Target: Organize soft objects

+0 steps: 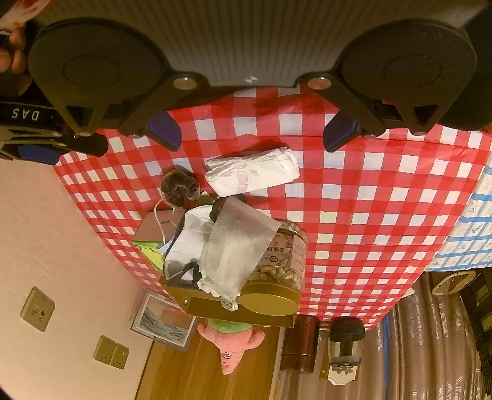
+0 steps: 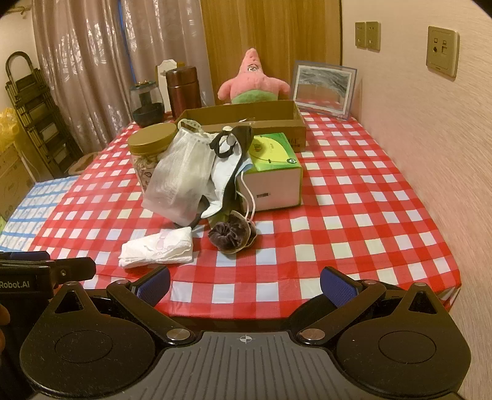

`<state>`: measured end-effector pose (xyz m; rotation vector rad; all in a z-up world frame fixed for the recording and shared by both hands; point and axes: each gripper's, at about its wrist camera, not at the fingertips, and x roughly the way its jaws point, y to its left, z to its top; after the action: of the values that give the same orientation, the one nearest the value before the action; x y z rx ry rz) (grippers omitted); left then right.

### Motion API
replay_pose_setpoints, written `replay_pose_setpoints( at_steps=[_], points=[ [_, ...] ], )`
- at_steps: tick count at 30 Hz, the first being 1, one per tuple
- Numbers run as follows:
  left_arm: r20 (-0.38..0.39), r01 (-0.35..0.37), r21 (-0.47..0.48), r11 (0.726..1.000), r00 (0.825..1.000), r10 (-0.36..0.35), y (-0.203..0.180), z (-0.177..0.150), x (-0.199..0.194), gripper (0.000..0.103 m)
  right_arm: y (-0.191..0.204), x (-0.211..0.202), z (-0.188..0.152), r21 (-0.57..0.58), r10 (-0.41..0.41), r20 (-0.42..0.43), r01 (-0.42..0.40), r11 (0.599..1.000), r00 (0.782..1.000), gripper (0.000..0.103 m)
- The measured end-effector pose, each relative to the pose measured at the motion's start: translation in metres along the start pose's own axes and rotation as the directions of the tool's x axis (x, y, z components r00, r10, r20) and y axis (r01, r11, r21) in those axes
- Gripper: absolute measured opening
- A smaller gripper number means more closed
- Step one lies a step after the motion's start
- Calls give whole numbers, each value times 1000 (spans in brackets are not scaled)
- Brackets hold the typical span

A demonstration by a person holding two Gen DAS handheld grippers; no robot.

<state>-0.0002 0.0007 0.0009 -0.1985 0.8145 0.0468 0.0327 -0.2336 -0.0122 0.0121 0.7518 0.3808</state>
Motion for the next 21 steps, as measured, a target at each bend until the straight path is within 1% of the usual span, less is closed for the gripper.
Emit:
replay_pose_setpoints(
  at_steps=[21],
  points=[
    [-3, 7, 2, 1000, 1000, -7, 2, 0, 0, 97, -1, -1, 0, 5, -2, 2, 2, 1000, 1000, 103]
  ],
)
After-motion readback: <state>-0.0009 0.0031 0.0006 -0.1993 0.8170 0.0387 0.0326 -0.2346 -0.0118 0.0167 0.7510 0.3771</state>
